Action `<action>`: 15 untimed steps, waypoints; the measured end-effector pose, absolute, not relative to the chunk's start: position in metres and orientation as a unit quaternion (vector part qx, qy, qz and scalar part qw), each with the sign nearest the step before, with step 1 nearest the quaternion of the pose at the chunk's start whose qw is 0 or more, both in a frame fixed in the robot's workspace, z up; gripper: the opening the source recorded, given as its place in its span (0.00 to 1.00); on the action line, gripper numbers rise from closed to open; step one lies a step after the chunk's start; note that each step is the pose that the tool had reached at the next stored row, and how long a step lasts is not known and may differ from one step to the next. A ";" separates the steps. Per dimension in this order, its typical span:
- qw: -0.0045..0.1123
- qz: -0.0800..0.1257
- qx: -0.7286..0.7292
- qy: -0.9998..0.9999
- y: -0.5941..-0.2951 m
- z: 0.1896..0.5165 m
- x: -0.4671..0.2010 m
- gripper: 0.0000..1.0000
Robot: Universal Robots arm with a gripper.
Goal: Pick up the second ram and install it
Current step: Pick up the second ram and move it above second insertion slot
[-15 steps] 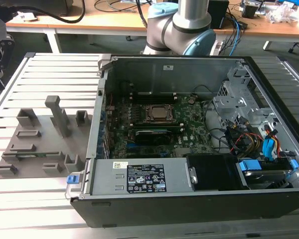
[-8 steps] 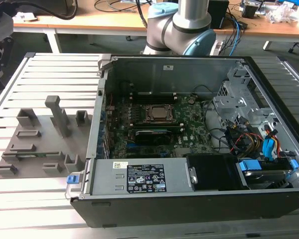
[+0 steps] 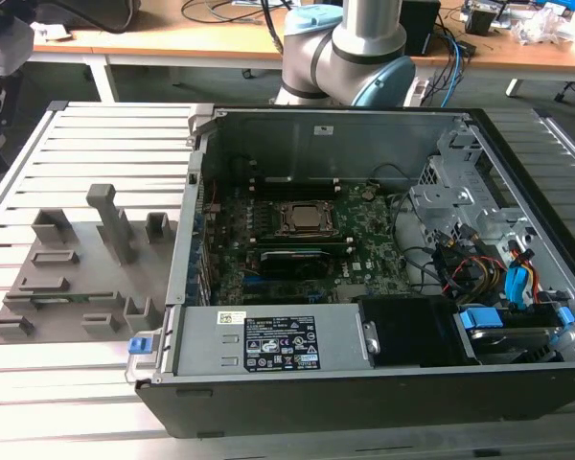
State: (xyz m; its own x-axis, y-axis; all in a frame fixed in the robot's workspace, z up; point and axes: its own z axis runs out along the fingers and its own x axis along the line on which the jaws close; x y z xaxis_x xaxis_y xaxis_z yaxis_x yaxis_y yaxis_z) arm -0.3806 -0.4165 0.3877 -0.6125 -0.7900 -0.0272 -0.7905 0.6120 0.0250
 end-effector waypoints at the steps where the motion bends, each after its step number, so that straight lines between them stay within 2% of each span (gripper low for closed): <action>1: 0.006 0.017 -0.452 0.892 -0.417 0.388 -0.381 0.11; 15: 0.003 0.018 -0.607 0.795 -0.417 0.388 -0.381 0.11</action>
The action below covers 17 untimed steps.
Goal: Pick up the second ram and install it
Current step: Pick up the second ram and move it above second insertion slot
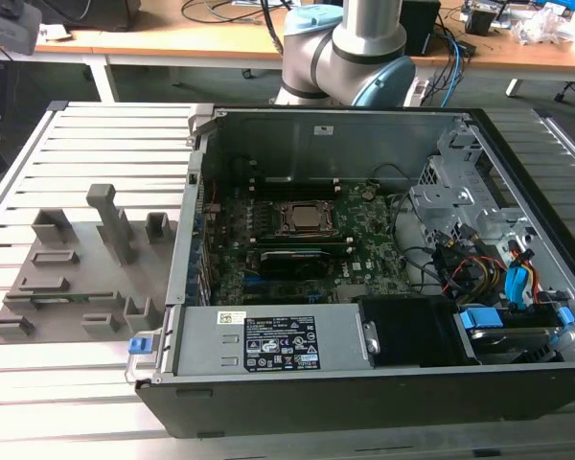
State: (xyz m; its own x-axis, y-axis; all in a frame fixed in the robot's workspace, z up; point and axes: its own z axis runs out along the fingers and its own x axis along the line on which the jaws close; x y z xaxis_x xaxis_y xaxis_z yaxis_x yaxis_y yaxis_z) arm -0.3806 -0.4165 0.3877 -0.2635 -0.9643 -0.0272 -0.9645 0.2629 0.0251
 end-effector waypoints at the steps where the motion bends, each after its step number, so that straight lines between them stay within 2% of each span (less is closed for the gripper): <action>1: 0.003 0.018 -0.623 0.782 -0.417 0.388 -0.381 0.11; 17: 0.000 0.019 -0.744 0.668 -0.417 0.388 -0.381 0.11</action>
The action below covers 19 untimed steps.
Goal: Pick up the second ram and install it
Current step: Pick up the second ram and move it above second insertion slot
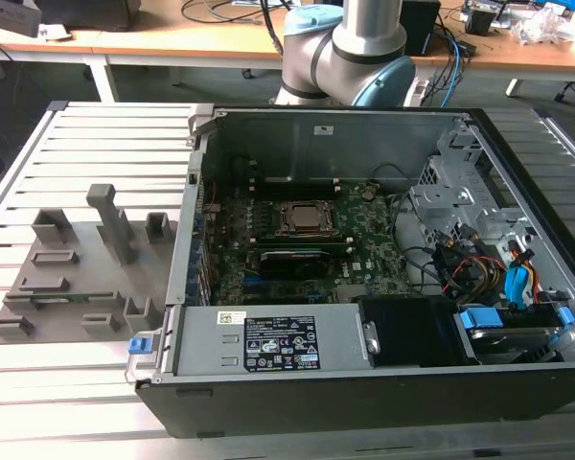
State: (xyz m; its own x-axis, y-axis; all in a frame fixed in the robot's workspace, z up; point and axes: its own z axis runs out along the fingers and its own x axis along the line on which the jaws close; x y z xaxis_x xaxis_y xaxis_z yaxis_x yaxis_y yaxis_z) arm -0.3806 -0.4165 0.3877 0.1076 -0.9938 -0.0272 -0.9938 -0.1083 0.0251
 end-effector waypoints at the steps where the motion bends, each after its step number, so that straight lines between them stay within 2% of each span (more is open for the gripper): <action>1: 0.000 -0.018 0.752 -0.659 -0.417 0.388 -0.381 0.11; 13: 0.002 -0.018 0.811 -0.585 -0.417 0.388 -0.381 0.11; 19: 0.001 -0.019 0.782 -0.623 -0.416 0.386 -0.381 0.11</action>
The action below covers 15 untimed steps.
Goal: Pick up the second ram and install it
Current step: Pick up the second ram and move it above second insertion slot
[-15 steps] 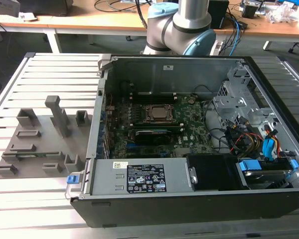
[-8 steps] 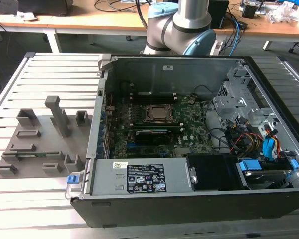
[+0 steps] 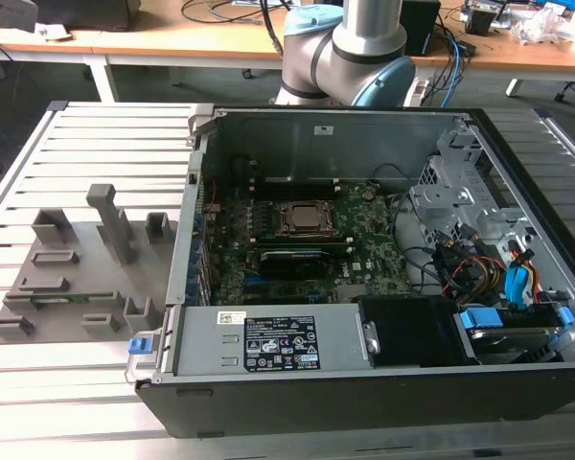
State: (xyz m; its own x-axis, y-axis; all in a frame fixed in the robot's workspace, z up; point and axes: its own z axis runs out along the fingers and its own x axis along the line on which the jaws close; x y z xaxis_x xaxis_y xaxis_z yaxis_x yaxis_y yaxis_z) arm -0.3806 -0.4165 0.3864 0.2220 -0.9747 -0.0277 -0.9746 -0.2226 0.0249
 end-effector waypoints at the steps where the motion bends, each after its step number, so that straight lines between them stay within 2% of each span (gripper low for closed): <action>1: 0.001 -0.019 0.771 -0.636 -0.417 0.386 -0.381 0.11; 7: -0.001 -0.019 0.698 -0.716 -0.417 0.385 -0.381 0.11; 15: -0.002 -0.019 0.672 -0.740 -0.417 0.385 -0.381 0.11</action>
State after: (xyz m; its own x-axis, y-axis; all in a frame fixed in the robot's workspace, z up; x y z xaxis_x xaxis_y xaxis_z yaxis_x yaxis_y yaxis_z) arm -0.3806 -0.4165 0.3851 -0.0958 -0.9950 -0.0277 -0.9951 0.0952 0.0250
